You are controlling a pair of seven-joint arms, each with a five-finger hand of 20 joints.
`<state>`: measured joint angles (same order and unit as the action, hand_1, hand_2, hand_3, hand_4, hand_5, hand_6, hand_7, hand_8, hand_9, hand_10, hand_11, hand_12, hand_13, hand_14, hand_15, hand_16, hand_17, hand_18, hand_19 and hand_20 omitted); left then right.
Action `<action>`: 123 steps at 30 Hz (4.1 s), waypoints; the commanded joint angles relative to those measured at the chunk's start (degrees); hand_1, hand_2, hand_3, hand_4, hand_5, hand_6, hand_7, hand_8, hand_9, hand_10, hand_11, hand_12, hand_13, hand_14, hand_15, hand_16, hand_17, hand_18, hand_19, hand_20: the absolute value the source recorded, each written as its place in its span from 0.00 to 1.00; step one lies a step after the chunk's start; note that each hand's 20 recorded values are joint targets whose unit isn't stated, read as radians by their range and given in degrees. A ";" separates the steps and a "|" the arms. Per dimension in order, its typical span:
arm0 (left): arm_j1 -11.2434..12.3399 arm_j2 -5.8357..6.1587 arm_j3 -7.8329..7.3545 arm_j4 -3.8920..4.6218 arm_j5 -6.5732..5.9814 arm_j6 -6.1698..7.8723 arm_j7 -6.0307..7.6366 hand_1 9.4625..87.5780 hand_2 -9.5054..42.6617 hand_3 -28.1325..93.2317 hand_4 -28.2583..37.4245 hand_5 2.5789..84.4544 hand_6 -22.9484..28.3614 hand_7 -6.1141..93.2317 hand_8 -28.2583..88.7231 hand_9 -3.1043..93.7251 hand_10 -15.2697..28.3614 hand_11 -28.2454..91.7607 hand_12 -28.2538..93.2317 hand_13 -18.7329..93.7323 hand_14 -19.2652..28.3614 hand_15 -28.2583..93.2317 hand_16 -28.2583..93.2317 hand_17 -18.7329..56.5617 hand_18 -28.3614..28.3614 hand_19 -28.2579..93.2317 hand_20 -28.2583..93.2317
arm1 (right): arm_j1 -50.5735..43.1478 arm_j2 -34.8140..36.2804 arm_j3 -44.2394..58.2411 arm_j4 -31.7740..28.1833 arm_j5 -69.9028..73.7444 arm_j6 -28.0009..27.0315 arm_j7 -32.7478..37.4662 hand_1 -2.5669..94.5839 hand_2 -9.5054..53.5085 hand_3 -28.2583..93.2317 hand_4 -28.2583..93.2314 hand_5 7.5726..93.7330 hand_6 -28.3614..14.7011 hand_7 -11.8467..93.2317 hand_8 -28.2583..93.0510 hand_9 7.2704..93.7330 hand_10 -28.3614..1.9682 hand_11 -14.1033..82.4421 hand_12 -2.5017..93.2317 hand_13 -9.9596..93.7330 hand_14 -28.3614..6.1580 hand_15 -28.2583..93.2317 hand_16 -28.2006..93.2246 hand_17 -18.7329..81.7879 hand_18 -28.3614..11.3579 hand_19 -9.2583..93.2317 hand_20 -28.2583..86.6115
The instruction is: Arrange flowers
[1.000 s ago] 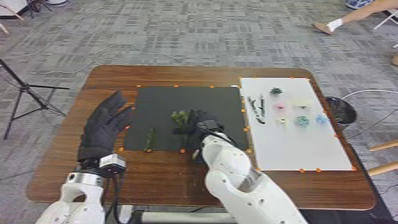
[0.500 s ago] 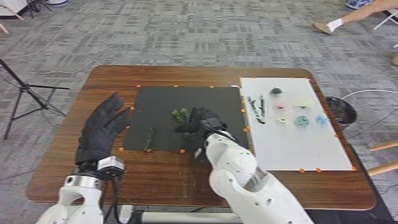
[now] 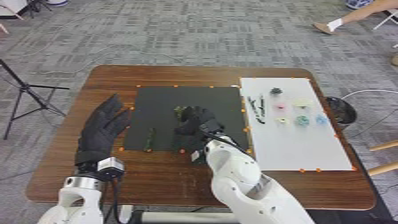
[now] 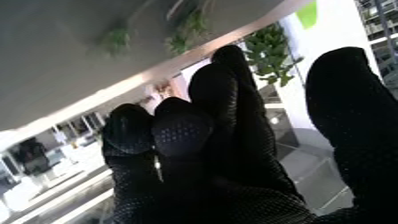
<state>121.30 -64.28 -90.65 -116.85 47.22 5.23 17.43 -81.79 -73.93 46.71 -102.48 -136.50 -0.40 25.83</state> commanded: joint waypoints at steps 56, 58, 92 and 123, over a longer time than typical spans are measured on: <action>1.65 -0.65 -0.43 -0.44 -0.05 0.83 0.54 0.19 0.12 0.79 0.00 0.29 0.48 0.27 0.15 0.28 0.60 0.35 0.38 0.36 0.70 0.39 0.27 0.09 0.87 0.60 0.28 | 0.57 7.46 -0.84 -2.98 -3.63 -12.83 -9.55 0.22 0.07 0.93 0.09 0.41 0.53 0.28 0.14 0.44 0.40 0.36 0.27 0.51 0.32 0.90 0.48 0.39 0.11 0.91 0.76; 1.64 -0.64 -0.40 -0.44 -0.11 1.06 0.55 0.18 0.11 0.79 0.00 0.29 0.48 0.27 0.15 0.28 0.60 0.35 0.38 0.36 0.70 0.39 0.27 0.09 0.87 0.60 0.28 | 0.62 7.45 -0.82 -3.00 -3.27 -12.51 -9.38 0.22 0.07 0.93 0.09 0.41 0.53 0.27 0.15 0.44 0.40 0.35 0.27 0.51 0.32 0.90 0.48 0.39 0.11 0.91 0.76; 3.17 -1.42 -0.93 -1.03 -0.13 1.23 0.88 0.18 0.11 0.79 0.00 0.29 0.48 0.27 0.15 0.28 0.60 0.36 0.38 0.36 0.70 0.39 0.27 0.09 0.87 0.60 0.28 | 2.01 10.57 3.62 -7.42 -3.55 -5.18 -7.43 0.21 0.08 0.94 0.09 0.25 0.68 0.27 0.14 0.30 0.33 0.30 0.28 0.42 0.30 0.87 0.46 0.36 0.09 0.89 0.76; 4.85 -1.55 -2.00 -1.84 0.02 2.68 1.16 0.19 0.12 0.78 0.02 0.29 0.48 0.27 0.15 0.28 0.60 0.36 0.38 0.36 0.70 0.39 0.27 0.09 0.87 0.60 0.28 | 5.10 20.07 12.94 7.48 -13.53 -12.75 1.77 0.48 0.00 0.12 0.19 0.65 0.61 0.57 0.11 0.72 0.52 0.73 0.44 0.72 0.47 0.90 0.57 0.53 0.18 1.00 0.76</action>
<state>124.93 -65.48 -92.43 -118.18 47.26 7.23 18.21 -74.83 -55.33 59.54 -94.71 -149.49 -11.47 27.38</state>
